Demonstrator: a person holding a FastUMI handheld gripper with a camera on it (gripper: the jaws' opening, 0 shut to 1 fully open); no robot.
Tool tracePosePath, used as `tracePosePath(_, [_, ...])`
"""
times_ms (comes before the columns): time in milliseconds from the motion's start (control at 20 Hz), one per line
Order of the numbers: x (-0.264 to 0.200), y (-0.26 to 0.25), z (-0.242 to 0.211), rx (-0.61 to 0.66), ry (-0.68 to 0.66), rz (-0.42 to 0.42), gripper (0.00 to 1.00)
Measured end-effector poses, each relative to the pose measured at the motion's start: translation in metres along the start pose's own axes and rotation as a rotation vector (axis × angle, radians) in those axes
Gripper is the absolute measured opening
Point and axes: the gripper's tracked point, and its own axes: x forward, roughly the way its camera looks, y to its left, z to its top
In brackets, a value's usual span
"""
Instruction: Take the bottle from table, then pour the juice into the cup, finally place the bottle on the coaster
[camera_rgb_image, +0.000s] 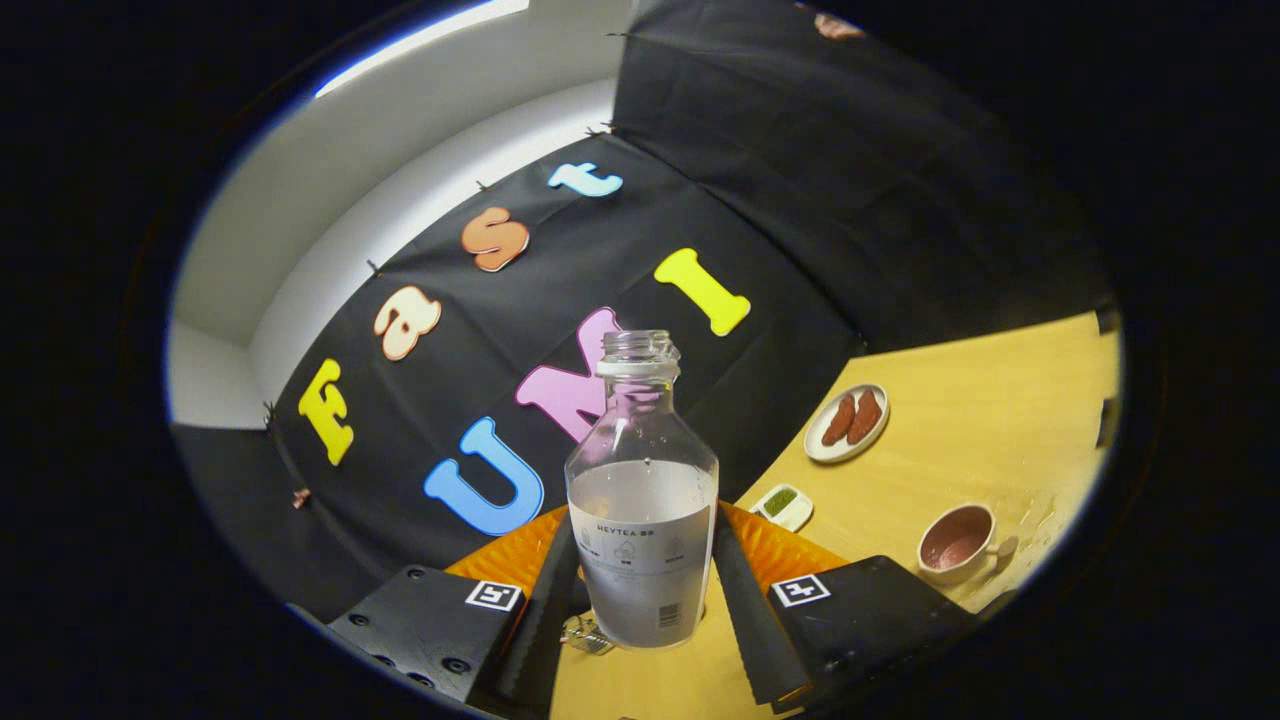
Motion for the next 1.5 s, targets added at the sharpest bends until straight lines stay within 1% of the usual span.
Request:
tracePosePath(150, [0.009, 0.012, 0.000, -0.198, -0.047, -0.028, 0.75])
tracePosePath(350, [0.030, 0.017, -0.024, -0.437, -0.043, -0.076, 0.75])
tracePosePath(550, [0.058, 0.020, -0.063, -0.574, -0.056, -0.101, 0.75])
tracePosePath(650, [0.074, 0.014, -0.081, -0.636, -0.069, -0.131, 0.76])
tracePosePath(800, [0.097, -0.003, -0.108, -0.692, -0.085, -0.194, 0.76])
tracePosePath(950, [0.121, -0.023, -0.138, -0.722, -0.079, -0.217, 0.76])
tracePosePath(1150, [0.146, -0.059, -0.182, -0.738, -0.029, -0.275, 0.77])
tracePosePath(1350, [0.168, -0.087, -0.211, -0.765, 0.018, -0.319, 0.77])
tracePosePath(1500, [0.173, -0.099, -0.228, -0.772, 0.042, -0.330, 0.77])
